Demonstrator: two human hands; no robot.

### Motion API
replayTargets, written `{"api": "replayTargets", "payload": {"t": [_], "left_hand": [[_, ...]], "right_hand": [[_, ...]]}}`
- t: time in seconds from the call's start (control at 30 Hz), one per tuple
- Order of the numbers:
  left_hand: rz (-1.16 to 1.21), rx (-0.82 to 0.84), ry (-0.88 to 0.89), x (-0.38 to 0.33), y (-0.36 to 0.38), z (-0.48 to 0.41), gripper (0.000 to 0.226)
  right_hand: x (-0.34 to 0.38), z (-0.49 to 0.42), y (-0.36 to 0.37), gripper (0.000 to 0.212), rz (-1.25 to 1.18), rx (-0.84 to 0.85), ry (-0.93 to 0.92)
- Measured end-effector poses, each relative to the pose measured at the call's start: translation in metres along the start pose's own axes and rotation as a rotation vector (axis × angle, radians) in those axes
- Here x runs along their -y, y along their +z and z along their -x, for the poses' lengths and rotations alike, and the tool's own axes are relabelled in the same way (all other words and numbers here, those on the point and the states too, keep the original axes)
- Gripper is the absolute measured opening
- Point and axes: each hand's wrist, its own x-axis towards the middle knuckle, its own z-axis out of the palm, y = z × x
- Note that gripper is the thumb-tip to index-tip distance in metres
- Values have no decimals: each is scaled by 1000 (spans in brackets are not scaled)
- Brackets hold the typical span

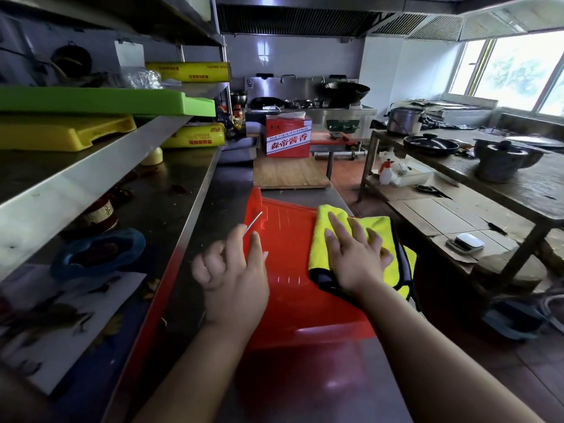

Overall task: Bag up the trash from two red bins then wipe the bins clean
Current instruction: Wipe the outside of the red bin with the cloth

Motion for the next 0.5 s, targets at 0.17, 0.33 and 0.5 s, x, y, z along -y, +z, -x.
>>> {"api": "replayTargets", "payload": {"t": [0.17, 0.33, 0.5], "left_hand": [[-53, -7, 78, 3, 6, -12, 31], [-13, 176, 15, 2, 4, -22, 42], [36, 235, 28, 6, 10, -26, 49]], "right_hand": [[-2, 0, 1, 45, -1, -5, 3], [-1, -2, 3, 45, 16, 6, 2], [3, -3, 4, 46, 17, 15, 5]]}}
